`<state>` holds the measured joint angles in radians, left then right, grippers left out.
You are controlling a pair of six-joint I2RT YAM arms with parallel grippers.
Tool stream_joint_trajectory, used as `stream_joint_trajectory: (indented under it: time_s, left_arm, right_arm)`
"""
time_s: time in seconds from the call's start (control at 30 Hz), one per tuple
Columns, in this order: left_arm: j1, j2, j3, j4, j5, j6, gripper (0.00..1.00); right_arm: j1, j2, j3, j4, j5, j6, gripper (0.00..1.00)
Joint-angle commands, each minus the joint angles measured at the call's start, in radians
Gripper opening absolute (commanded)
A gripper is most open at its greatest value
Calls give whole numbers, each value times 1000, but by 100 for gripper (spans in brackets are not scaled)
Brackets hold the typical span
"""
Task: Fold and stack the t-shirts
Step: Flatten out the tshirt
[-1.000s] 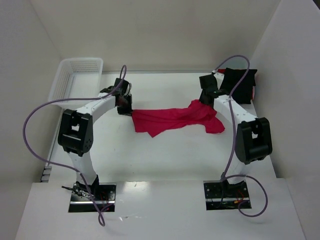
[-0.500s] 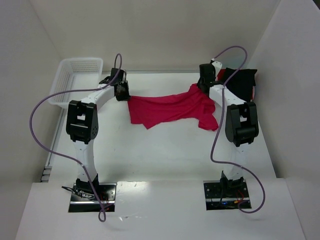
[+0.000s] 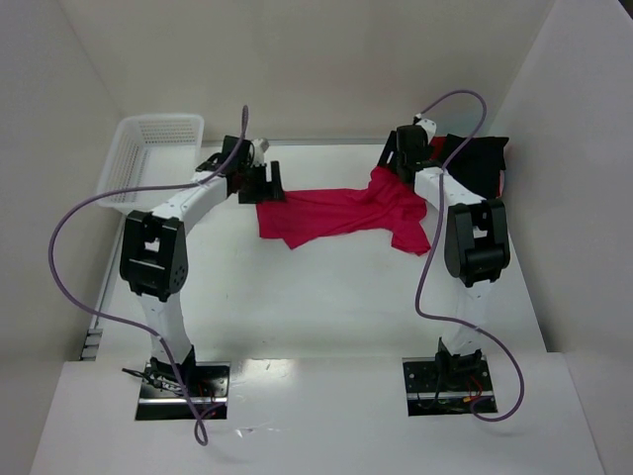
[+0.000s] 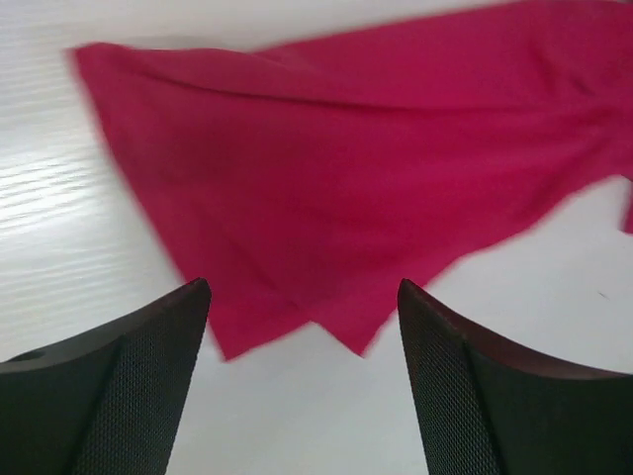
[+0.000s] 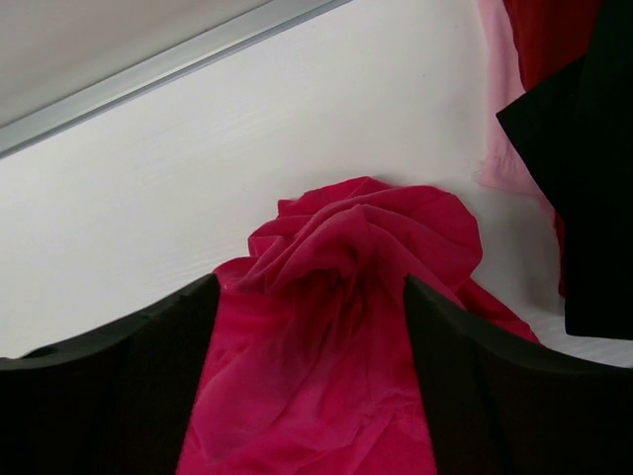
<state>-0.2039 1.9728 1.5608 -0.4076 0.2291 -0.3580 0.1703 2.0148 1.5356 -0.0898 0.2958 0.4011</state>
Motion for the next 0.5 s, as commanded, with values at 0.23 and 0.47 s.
stream_joint_trajectory:
  time_s: [0.23,0.47]
  left_arm:
    - [-227,-123,-217,73,-17,-134,77]
    - [-250,-114,-271,82,-163,-214,75]
  right_arm:
    - [1,-70,9,50,-6,-28,91]
    - [1,-106,-22,59,-6,-38,91]
